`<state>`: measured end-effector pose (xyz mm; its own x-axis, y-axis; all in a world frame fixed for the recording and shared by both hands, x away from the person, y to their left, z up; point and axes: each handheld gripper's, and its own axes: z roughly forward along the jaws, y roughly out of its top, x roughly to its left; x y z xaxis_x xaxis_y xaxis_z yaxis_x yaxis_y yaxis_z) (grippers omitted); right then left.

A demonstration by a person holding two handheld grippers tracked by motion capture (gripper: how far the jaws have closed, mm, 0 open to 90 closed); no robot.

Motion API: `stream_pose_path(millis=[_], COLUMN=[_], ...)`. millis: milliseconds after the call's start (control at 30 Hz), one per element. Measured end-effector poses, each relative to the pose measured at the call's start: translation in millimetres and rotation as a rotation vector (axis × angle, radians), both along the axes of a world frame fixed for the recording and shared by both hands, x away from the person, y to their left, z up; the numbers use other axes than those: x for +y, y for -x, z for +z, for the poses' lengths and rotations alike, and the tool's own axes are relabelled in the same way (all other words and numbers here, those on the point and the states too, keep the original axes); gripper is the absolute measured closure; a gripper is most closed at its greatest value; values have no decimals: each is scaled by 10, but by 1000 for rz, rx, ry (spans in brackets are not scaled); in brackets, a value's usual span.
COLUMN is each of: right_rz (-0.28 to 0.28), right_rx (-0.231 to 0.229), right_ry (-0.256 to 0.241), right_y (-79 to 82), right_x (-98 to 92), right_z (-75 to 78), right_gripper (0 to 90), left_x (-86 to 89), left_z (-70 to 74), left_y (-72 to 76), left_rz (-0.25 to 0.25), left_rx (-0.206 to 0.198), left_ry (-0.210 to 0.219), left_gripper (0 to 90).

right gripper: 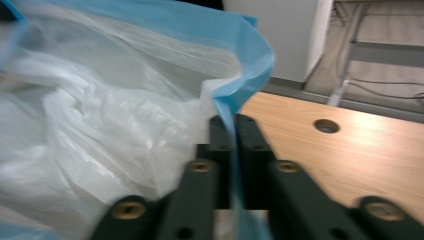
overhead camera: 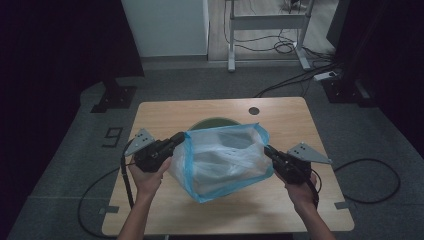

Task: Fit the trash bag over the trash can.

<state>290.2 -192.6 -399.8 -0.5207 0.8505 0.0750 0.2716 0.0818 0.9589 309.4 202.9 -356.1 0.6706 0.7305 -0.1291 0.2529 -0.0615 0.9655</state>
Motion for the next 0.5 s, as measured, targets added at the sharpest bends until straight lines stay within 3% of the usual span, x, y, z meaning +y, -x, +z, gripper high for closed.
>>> stream_pose_path(millis=[367, 500], right_rz=[-92, -107], right_rx=[-37, -50], right_ry=[41, 57], right_y=[-355, -497], right_x=[25, 50], right_z=[186, 215], right_gripper=[887, 887], left_x=[170, 202], left_z=[46, 29], left_y=[-194, -297], left_rz=[78, 96], left_rx=[2, 21], left_ry=[19, 24], left_gripper=[898, 898])
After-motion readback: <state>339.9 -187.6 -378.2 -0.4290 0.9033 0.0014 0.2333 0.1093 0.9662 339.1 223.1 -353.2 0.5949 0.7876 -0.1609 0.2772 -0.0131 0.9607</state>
